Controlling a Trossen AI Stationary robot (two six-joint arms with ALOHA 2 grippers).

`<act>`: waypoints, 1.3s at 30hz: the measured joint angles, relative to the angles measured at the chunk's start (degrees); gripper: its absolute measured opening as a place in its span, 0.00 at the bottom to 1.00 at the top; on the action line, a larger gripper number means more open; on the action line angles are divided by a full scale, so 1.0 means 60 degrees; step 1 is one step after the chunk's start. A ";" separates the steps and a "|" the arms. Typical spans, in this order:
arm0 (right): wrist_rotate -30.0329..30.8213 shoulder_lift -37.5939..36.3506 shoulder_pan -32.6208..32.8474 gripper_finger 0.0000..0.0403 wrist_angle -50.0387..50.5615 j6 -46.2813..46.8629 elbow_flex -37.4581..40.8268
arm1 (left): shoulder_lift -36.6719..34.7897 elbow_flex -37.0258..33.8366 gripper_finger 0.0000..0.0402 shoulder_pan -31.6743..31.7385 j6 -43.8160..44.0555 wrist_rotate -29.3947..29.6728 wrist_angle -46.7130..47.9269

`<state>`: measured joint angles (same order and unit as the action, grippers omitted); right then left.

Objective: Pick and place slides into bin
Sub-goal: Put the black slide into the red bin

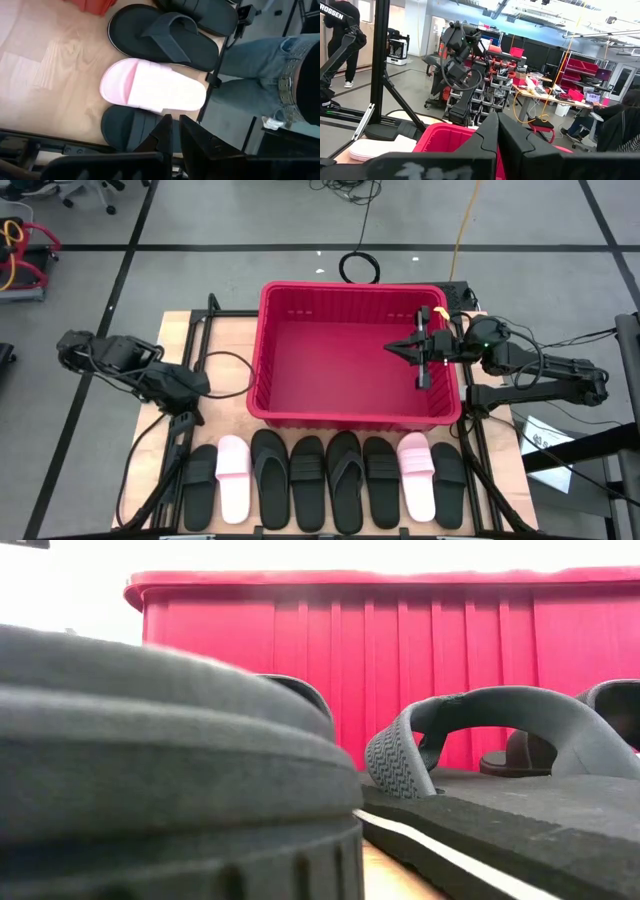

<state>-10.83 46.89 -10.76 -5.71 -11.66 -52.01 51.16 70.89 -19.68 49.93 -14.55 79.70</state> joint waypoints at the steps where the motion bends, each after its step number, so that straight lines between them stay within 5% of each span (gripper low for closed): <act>1: 0.0000 0.0000 0.0000 0.00 -0.0011 0.0001 0.0000 | 0.0003 -0.0007 0.07 0.0000 -0.0007 0.0000 0.0003; 24: 0.0033 0.0000 0.0000 0.00 -0.0039 0.0004 0.0000 | 0.0036 -0.0007 0.08 0.0000 -0.0797 -0.0251 0.0051; 39: 0.0040 0.0000 0.0000 0.00 -0.0369 0.0007 0.0000 | 0.0036 -0.0007 0.32 0.0000 -0.0873 -0.0066 0.0983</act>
<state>-10.59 46.89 -10.76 -7.92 -11.62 -52.01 51.37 70.85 -19.68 44.69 -14.94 85.60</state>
